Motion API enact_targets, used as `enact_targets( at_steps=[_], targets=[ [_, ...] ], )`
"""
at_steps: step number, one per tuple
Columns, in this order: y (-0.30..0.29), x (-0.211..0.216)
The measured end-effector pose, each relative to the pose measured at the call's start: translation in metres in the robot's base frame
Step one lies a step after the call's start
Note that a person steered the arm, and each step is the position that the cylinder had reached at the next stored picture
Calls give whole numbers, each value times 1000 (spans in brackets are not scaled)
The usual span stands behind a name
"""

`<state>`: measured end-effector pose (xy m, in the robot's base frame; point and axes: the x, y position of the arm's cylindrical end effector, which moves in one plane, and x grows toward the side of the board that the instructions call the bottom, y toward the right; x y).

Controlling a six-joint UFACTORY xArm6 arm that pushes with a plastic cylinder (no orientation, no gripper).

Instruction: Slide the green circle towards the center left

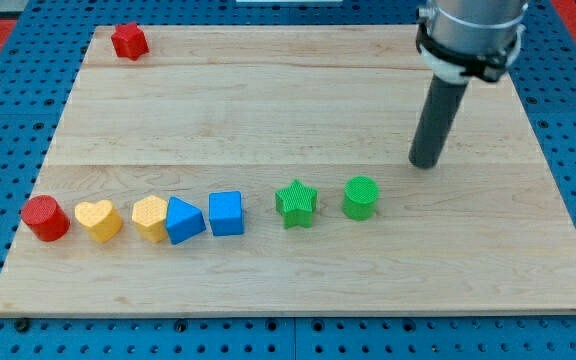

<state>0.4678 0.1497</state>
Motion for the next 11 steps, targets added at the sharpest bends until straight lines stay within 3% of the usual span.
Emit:
enact_targets(
  at_steps=[1,3,4,5,6,7,8,9,10,11],
  targets=[
    [-1,74],
    [-114,-23],
    [-100,-20],
    [-47,-10],
    [-72,23],
    [-134,22],
    [-145,16],
    [-194,-47],
    [-294,-82],
    [-295,-60]
  ],
)
